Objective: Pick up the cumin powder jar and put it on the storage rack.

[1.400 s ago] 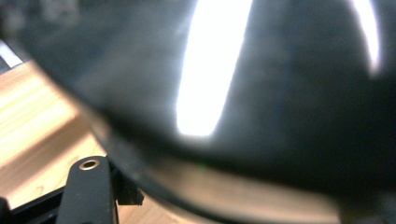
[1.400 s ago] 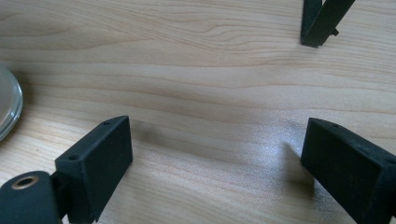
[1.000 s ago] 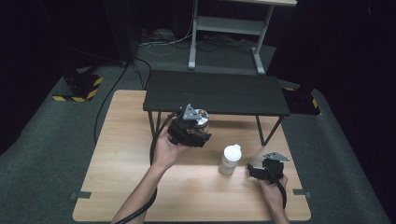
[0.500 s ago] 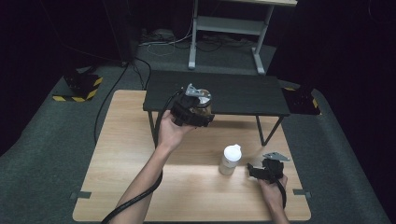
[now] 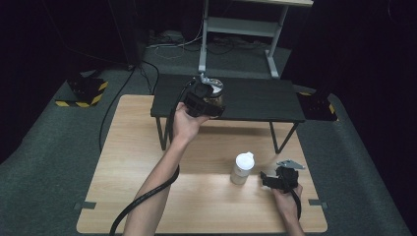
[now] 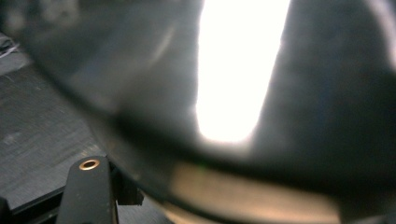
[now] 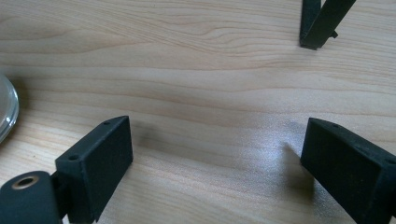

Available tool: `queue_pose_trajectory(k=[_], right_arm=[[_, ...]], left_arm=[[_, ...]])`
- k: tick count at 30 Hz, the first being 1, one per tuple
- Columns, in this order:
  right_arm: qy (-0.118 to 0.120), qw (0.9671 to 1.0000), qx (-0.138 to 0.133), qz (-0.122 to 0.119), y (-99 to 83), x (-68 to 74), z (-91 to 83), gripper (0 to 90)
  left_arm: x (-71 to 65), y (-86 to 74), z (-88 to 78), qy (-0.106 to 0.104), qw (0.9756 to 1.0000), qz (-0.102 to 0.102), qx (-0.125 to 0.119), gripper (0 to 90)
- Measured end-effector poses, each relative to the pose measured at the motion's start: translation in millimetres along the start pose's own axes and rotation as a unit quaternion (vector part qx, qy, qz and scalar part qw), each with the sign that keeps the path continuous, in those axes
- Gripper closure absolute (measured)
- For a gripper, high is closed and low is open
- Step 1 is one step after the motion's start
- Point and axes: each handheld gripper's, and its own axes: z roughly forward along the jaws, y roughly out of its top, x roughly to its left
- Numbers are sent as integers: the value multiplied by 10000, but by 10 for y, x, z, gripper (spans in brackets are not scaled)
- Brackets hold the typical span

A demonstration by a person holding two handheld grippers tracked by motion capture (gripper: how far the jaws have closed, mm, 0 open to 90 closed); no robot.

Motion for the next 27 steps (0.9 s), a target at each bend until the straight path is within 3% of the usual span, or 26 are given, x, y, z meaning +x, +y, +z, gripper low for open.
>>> queue_pose_trajectory(k=[12,24,27], right_arm=[[5,10000,-2,-1,1,-1,2,83],[3,10000,0,0,2,1,2,83],[2,10000,0,1,2,1,2,83]], left_arm=[[-6,149,241,476,9985,52,263,319],[39,156,353,659,9973,-23,327,319],[69,131,371,616,9976,-87,315,319]])
